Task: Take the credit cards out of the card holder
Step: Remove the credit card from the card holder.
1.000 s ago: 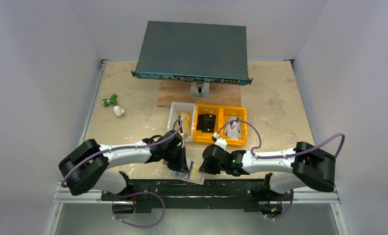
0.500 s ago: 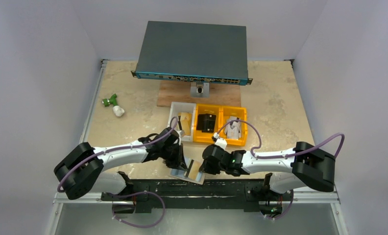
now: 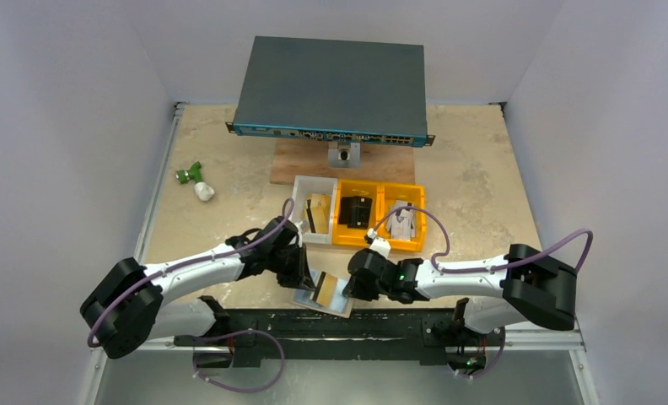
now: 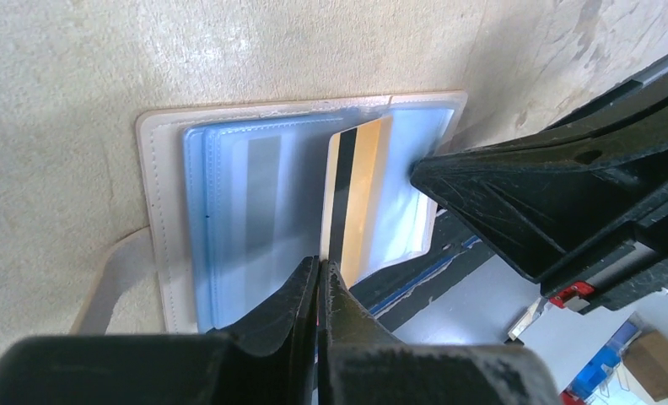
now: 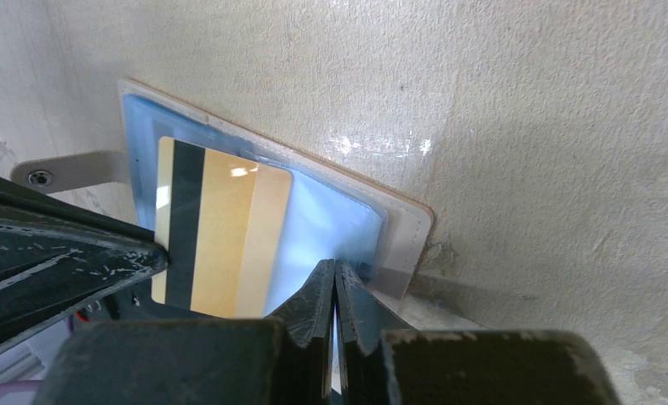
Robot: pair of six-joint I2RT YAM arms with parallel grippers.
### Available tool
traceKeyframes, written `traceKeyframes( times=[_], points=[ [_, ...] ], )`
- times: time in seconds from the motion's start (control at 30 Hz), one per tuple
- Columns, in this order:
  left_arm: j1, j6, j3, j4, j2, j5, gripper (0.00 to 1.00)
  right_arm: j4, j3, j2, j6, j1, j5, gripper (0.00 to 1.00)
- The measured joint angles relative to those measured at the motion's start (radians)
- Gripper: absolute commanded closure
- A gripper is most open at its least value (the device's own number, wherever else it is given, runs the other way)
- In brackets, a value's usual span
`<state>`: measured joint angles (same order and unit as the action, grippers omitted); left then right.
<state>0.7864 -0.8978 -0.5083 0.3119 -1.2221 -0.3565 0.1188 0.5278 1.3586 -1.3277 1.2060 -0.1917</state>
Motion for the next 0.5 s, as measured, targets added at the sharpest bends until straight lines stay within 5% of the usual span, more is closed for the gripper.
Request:
traceKeyframes(
  times=[0.27,0.5],
  points=[
    [-0.042,0.001,0.003,0.047,0.094,-0.006,1.00,0.074,0.031,-0.012,0.016,0.000,-0.013,0.93],
    [-0.079,0.001,0.012,0.065,0.153,-0.030,1.00,0.112,0.089,-0.066,0.046,0.000,-0.046,0.54]
  ],
)
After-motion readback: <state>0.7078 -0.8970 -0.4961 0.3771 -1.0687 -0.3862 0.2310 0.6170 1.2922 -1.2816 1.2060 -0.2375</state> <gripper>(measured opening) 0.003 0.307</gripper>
